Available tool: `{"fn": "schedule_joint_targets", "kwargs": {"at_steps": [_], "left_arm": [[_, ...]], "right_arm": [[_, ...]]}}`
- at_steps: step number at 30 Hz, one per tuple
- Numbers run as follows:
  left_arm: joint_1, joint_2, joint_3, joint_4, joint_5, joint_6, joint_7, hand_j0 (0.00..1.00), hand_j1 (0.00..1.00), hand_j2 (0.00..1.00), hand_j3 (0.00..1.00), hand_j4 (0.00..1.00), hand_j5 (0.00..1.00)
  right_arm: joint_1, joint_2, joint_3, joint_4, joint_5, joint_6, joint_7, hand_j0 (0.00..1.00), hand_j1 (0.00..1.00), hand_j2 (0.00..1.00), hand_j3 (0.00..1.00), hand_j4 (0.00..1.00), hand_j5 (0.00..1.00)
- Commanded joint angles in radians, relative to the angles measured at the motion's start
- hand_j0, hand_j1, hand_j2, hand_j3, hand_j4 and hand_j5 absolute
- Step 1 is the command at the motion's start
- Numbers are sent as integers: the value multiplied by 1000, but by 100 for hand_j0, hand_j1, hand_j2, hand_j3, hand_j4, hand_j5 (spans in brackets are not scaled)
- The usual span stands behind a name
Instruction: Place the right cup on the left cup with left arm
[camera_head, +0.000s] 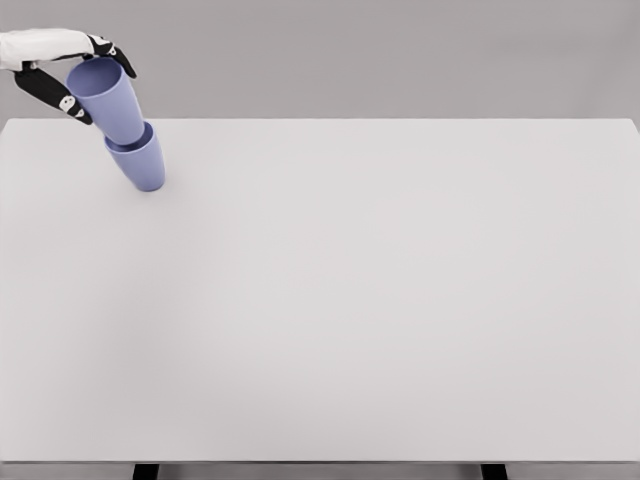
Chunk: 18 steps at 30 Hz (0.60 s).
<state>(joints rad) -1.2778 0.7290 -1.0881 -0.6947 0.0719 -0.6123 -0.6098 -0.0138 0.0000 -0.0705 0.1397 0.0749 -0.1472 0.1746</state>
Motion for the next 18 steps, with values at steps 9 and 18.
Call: {"fn": "schedule_joint_targets", "kwargs": {"at_steps": [9, 18], "left_arm": [[0, -23, 10, 23, -14, 1, -1, 60, 60, 60, 60, 60, 60], [11, -22, 10, 21, -15, 1, -1, 61, 61, 61, 61, 61, 61]], "right_arm": [[0, 0, 0, 0, 0, 0, 0, 100, 100, 100, 100, 100, 100], [0, 0, 0, 0, 0, 0, 0, 100, 100, 100, 100, 100, 100]]}}
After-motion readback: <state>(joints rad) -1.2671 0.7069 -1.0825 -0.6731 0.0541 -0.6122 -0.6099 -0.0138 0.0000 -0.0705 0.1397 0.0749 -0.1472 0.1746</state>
